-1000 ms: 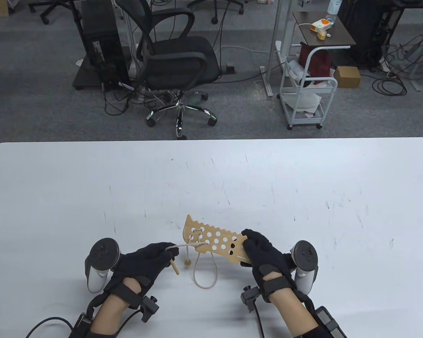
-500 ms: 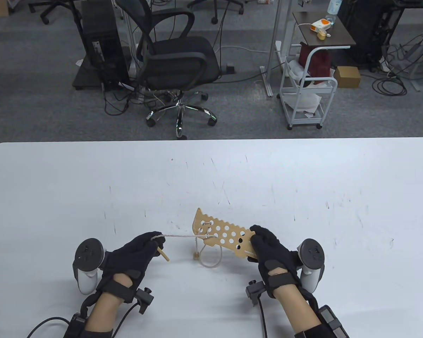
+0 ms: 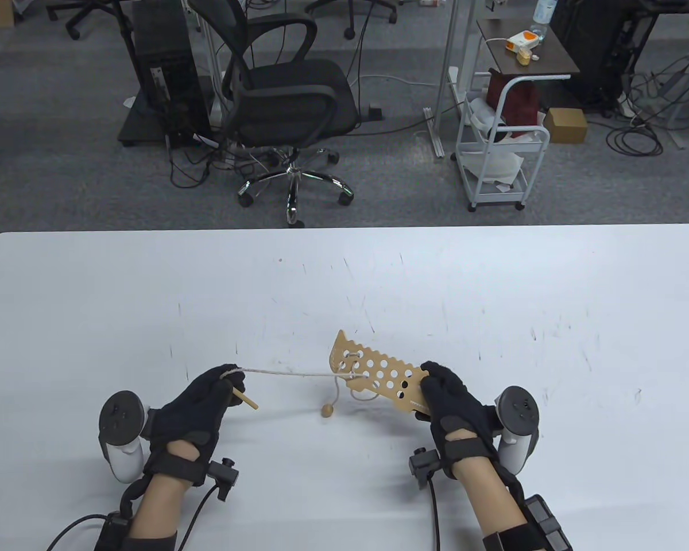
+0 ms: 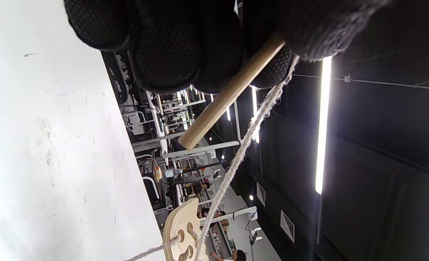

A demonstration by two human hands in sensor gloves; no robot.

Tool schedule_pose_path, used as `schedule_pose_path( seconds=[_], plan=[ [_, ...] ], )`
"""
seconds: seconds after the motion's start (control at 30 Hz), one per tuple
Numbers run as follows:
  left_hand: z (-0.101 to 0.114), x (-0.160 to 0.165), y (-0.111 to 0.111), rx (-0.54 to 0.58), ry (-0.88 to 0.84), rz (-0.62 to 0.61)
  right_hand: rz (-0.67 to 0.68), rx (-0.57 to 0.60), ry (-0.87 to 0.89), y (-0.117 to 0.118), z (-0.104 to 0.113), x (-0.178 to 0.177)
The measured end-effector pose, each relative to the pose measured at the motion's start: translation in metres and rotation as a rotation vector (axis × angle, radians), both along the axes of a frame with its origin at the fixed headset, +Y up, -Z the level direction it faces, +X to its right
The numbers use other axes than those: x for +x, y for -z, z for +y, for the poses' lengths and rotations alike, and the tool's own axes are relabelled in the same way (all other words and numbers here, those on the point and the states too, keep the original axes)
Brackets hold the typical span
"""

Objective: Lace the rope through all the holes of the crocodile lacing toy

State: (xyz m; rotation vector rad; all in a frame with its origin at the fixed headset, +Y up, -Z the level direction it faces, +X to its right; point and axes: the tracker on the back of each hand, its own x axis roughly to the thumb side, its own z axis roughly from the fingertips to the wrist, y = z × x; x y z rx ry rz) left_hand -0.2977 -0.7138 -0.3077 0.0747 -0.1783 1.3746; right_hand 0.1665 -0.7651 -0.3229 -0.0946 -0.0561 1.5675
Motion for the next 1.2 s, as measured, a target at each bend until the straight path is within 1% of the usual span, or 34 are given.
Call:
schedule_pose_path(
  seconds=[0.53,0.83,1.07,1.2],
  plan=[
    [0.008,-0.022,-0.005,0.052,-0.097,0.126,-0.080,-0.026,-0.008,0.005,-0.007,0.017],
    [0.010,-0.038,-0.009,0.083,-0.169,0.223,-0.127,-0.040,-0.004,0.007,-0.010,0.027],
    [0.007,-0.049,-0.010,0.069,-0.249,0.266,-0.180,-0.051,-0.003,0.008,-0.012,0.036],
    [0.007,-0.052,-0.012,0.073,-0.264,0.290,-0.209,-0.052,-0.006,0.008,-0.013,0.042]
  ],
)
